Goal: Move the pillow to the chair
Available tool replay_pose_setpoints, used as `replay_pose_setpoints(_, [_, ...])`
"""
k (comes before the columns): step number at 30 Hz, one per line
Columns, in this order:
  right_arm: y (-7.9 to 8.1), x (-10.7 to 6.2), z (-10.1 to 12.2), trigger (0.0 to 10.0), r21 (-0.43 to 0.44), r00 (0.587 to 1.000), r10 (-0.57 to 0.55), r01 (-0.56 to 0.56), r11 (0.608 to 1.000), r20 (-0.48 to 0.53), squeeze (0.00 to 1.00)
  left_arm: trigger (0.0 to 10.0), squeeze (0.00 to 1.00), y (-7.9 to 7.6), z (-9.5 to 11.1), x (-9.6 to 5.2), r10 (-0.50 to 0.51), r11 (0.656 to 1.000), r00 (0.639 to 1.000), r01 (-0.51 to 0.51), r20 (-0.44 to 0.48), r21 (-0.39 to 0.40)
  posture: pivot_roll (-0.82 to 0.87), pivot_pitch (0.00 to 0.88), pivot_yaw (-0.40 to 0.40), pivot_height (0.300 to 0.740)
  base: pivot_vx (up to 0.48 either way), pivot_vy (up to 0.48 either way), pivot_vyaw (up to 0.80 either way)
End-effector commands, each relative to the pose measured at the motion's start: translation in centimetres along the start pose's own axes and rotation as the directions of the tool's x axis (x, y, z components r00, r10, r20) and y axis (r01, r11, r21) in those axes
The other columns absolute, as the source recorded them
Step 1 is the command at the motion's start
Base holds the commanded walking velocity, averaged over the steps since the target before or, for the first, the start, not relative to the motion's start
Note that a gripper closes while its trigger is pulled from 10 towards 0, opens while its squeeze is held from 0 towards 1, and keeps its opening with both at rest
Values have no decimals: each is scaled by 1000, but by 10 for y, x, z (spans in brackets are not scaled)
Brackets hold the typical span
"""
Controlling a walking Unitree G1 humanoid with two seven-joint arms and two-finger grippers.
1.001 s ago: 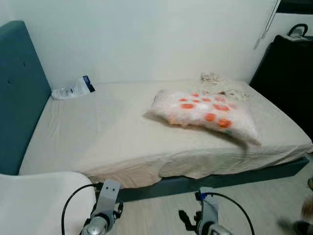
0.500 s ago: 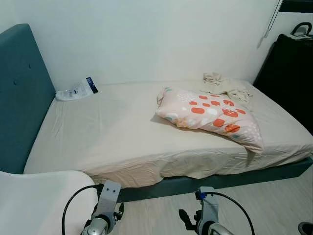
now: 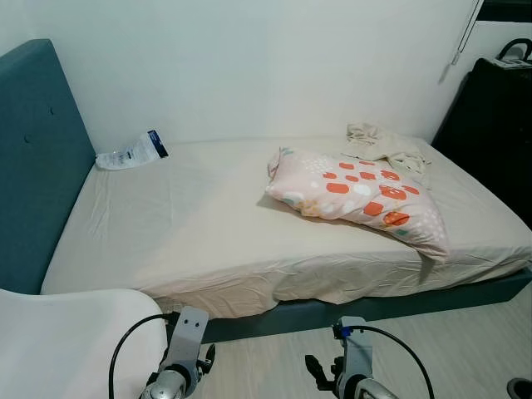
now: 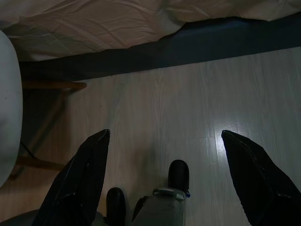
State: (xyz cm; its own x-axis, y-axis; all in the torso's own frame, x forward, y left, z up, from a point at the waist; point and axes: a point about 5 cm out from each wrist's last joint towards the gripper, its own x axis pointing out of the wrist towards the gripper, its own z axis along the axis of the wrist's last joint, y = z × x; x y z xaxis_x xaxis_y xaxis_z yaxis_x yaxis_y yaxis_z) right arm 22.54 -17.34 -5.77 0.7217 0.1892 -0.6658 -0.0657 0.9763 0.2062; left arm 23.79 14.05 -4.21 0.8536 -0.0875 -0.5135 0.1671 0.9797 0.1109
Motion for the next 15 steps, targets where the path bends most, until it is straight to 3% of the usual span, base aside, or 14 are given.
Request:
replay_pose_setpoints(1, [-2, 0, 1, 10000, 0, 1000, -9, 9, 1000, 3, 0, 10000, 0, -1, -1, -1, -8, 1000, 1000, 8, 0, -8, 29, 4, -39, 740, 0, 0, 0])
replay_pose_setpoints(15, [0, -2, -8, 10000, 15, 1000, -11, 11, 1000, -10, 0, 10000, 0, -5, -15, -8, -52, 998, 998, 51, -32, -20, 32, 14, -24, 740, 0, 0, 0])
